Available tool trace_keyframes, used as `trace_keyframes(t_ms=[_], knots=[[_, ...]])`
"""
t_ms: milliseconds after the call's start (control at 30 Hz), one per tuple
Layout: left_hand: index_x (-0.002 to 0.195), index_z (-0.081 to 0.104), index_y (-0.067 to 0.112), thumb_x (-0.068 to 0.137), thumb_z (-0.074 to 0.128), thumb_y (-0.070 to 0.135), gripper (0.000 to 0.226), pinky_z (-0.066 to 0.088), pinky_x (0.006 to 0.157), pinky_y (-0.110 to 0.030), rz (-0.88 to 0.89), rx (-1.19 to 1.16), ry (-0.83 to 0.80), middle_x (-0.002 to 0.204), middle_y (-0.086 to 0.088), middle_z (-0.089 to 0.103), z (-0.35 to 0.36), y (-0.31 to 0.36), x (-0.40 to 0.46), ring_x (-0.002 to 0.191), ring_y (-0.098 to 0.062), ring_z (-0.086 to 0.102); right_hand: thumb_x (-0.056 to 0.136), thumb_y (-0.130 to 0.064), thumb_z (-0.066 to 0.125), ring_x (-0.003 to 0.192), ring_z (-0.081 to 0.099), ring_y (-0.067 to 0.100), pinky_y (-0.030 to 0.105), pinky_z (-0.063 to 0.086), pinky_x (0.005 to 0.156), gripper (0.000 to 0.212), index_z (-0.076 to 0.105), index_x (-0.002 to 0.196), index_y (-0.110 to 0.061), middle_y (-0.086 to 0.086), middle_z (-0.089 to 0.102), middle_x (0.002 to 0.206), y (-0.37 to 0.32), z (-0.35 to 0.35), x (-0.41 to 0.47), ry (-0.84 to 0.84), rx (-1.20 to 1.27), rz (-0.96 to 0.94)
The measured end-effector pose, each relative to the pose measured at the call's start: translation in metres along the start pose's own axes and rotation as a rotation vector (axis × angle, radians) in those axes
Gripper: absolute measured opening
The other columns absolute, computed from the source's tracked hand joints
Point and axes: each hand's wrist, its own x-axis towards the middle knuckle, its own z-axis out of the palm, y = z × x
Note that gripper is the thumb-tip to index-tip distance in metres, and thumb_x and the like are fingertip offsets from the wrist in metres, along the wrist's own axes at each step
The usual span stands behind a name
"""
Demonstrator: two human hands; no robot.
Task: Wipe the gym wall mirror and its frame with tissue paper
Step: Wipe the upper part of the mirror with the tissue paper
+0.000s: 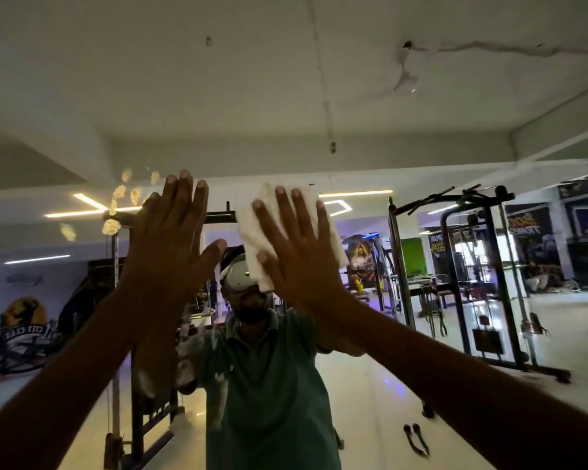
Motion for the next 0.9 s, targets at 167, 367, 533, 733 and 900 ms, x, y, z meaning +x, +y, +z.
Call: trace_keyframes(t_ms=[167, 367, 533, 733, 900], knots=[[0.166, 0.006, 0.015, 0.094, 0.02, 0.069, 0.091, 0.002, 0.129, -0.049, 0.012, -0.007, -0.059, 0.173, -0.011, -0.006, -0.008, -0.002, -0.004, 0.16, -0.028, -0.006, 0.109, -0.05, 0.022, 0.162, 0.001, 0.033, 0.061, 0.006, 0.128, 0.066, 0.012, 0.168, -0.024, 0.013, 0.003, 0.175, 0.075, -0.015, 0.011, 0.025, -0.049, 0.058], [0.164, 0.007, 0.005, 0.101, 0.016, 0.061, 0.086, -0.015, 0.127, -0.037, -0.053, -0.008, -0.039, 0.172, -0.018, -0.001, 0.004, 0.016, -0.038, 0.16, -0.031, -0.003, 0.107, -0.056, 0.015, 0.161, 0.001, 0.039, 0.063, 0.007, 0.126, 0.071, 0.008, 0.168, -0.021, 0.018, 0.001, 0.174, 0.026, -0.012, 0.04, 0.127, -0.03, 0.604], [0.164, 0.014, 0.007, 0.104, 0.027, 0.05, 0.075, -0.011, 0.128, -0.035, 0.0, -0.014, -0.019, 0.172, -0.015, 0.008, 0.005, 0.001, -0.072, 0.16, -0.028, 0.002, 0.109, -0.054, 0.02, 0.161, -0.009, 0.036, 0.064, 0.004, 0.126, 0.068, 0.008, 0.168, -0.022, 0.016, -0.006, 0.175, -0.027, 0.0, -0.034, -0.075, -0.022, 0.022], [0.164, 0.012, 0.005, 0.104, 0.023, 0.052, 0.077, 0.005, 0.129, -0.052, 0.027, 0.014, -0.027, 0.172, -0.016, 0.005, 0.006, -0.009, -0.082, 0.16, -0.032, 0.002, 0.107, -0.055, 0.019, 0.162, 0.001, 0.036, 0.064, 0.011, 0.126, 0.07, 0.008, 0.168, -0.024, 0.015, 0.001, 0.175, 0.076, -0.015, -0.019, 0.008, -0.085, 0.346], [0.164, 0.014, 0.004, 0.103, 0.025, 0.05, 0.076, 0.008, 0.128, -0.055, 0.02, 0.006, -0.011, 0.172, -0.019, 0.007, 0.009, -0.005, -0.081, 0.159, -0.035, 0.005, 0.107, -0.055, 0.02, 0.161, -0.005, 0.039, 0.064, 0.002, 0.127, 0.071, 0.005, 0.168, -0.021, 0.017, -0.005, 0.174, -0.037, 0.003, -0.013, 0.047, -0.051, 0.499]])
